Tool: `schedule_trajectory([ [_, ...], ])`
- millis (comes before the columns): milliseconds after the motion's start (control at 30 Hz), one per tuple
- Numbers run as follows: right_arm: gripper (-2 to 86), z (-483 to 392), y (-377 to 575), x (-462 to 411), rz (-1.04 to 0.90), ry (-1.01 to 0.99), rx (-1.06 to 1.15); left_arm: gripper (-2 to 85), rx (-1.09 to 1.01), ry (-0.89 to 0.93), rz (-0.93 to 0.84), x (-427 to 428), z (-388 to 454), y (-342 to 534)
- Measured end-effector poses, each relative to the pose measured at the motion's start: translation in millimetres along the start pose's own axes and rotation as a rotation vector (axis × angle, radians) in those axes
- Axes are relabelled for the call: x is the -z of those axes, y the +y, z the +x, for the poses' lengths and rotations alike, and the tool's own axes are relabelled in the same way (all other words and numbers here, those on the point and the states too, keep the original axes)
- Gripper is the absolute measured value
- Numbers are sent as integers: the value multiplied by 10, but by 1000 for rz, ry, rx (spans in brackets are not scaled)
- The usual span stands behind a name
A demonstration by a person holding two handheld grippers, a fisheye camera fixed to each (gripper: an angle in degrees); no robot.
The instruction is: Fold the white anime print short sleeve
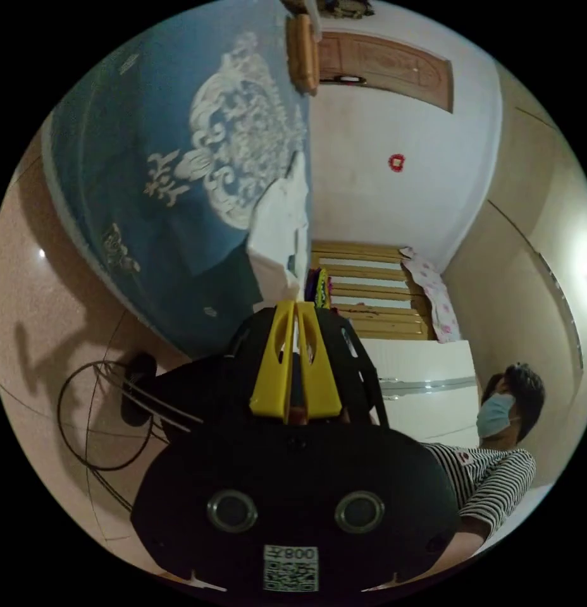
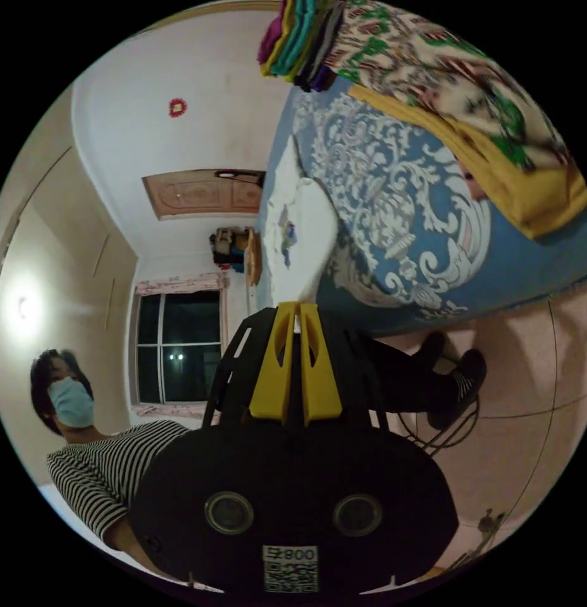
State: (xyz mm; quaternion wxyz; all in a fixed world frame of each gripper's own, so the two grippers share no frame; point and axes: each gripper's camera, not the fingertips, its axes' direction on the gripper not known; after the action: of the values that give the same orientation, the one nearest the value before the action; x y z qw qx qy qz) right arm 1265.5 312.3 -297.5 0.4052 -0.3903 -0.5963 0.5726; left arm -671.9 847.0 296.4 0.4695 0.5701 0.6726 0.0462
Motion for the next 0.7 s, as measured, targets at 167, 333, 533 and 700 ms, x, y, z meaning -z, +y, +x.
schedule_trajectory([
  [167, 7, -468, 69, 289, -28, -61, 145, 3, -125, 72, -7, 73, 705, 80],
  [333, 6, -805, 165, 508, -9, -132, 236, 3, -222, 134, -32, 67, 1322, 210],
  [533, 7, -1099, 314, 702, -11, -166, 310, 2, -280, 201, -43, 52, 1829, 451],
  [700, 7, -1230, 434, 870, 4, -213, 333, 3, -293, 244, -57, 56, 2067, 674],
])
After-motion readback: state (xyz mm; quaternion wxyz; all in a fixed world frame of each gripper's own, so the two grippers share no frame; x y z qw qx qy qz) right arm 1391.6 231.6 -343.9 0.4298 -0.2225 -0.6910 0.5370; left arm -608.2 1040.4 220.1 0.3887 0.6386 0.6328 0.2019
